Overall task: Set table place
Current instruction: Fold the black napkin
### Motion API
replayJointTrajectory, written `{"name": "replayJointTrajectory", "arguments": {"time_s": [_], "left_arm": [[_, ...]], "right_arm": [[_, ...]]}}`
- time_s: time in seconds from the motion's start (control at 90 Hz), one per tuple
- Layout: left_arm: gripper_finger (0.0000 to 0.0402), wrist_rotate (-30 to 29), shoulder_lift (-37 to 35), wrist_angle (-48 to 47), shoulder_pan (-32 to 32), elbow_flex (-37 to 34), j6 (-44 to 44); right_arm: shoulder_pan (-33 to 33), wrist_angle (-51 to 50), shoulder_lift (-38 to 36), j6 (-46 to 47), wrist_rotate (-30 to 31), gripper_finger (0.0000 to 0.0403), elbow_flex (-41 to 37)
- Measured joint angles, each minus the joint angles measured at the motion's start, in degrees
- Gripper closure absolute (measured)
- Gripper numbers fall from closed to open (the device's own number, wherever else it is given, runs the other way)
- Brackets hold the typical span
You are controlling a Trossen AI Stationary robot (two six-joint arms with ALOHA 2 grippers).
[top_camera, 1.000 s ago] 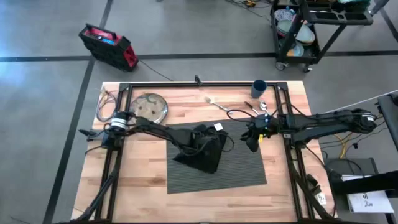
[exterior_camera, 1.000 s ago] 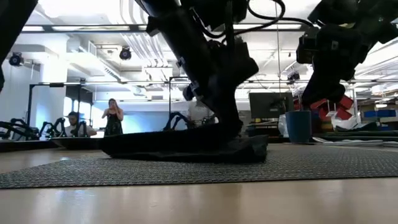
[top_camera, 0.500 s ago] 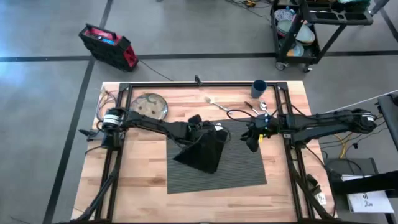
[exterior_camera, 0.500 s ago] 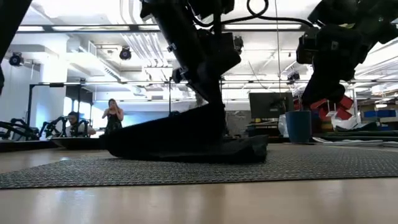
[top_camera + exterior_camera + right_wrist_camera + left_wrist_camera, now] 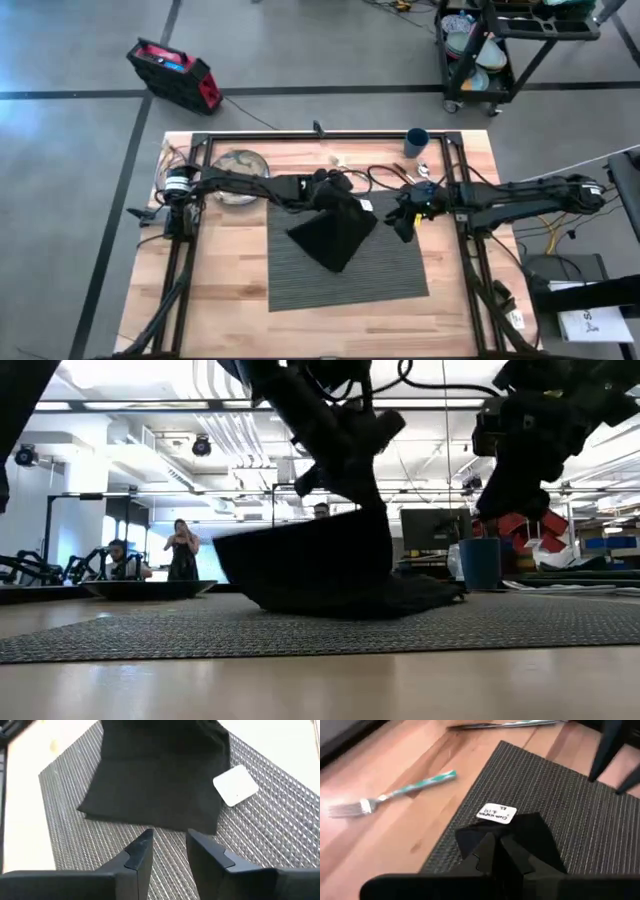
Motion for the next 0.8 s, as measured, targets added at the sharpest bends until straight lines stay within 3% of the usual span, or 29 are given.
{"name": "replayJointTrajectory", "arguments": {"time_s": [0.167,0.5,0.8], "left_arm": [[0.0401,1.27,2.69,5.72,-0.61,-0.02,-3.97],[0.0401,1.19,5.33,15.99,-0.96,-0.02,-9.00],[0.0401,3.07,8.41,22.78,-1.29,-0.07,-13.56]], "right_arm": [[-2.64,-0.06,-0.17,0.27,-0.25,0.0293,2.62],[-9.80,-0.34,-1.67,-0.37,-7.80,0.0283,5.87],[-11.38,-1.61,-2.00,-1.06,-9.55,0.0295,6.04]]}}
